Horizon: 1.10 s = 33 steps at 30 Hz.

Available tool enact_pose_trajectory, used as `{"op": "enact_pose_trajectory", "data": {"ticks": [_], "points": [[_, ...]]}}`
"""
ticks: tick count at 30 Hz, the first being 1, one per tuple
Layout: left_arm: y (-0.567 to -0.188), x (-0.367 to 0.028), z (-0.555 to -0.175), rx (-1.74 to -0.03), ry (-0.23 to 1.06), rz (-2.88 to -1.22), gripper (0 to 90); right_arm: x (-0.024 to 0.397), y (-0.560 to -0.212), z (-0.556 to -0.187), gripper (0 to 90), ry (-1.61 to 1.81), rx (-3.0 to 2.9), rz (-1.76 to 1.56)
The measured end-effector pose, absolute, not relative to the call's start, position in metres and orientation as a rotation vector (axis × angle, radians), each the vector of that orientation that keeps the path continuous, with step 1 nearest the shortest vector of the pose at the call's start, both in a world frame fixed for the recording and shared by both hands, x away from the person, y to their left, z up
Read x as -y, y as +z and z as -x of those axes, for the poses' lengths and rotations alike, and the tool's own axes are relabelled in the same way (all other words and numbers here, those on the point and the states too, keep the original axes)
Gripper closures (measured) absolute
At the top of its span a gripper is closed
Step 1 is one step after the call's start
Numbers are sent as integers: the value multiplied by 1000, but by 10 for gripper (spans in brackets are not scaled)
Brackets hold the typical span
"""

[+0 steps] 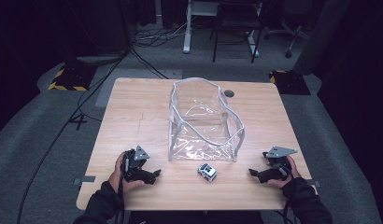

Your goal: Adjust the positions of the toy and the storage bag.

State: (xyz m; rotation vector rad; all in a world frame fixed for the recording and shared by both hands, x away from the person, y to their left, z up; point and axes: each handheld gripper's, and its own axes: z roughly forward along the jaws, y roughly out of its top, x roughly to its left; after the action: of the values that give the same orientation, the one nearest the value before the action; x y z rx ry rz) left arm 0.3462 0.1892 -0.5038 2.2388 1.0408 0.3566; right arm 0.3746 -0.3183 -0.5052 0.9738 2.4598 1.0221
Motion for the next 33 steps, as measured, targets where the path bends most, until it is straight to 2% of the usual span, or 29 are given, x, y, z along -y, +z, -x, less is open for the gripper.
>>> {"op": "enact_pose_trajectory", "data": {"ticks": [12,15,16,18,19,22,28,31,33], "points": [[-503,-182,-350,-1022,362,-2241,5,315,-505,-378,5,996,-2388,-1088],[-504,-179,-351,-1015,362,-2242,8,310,-505,-380,47,1010,-2400,-1045],[-503,-179,-351,-979,351,-2245,26,305,-504,-380,84,1026,-2406,-1028],[-503,-179,-350,-972,344,-2231,89,303,-504,-381,97,1033,-2408,-1019],[-503,-179,-350,-962,343,-2233,115,299,-504,-382,138,1048,-2406,-1027],[-502,-177,-352,-943,346,-2232,149,291,-503,-386,191,1064,-2407,-1014],[-502,-166,-360,-933,343,-2235,153,270,-502,-390,410,1113,-2424,-937],[-502,-157,-366,-935,338,-2234,167,267,-503,-389,431,1117,-2417,-939],[-501,-149,-369,-912,350,-2232,220,267,-502,-386,486,1123,-2420,-926]]}}
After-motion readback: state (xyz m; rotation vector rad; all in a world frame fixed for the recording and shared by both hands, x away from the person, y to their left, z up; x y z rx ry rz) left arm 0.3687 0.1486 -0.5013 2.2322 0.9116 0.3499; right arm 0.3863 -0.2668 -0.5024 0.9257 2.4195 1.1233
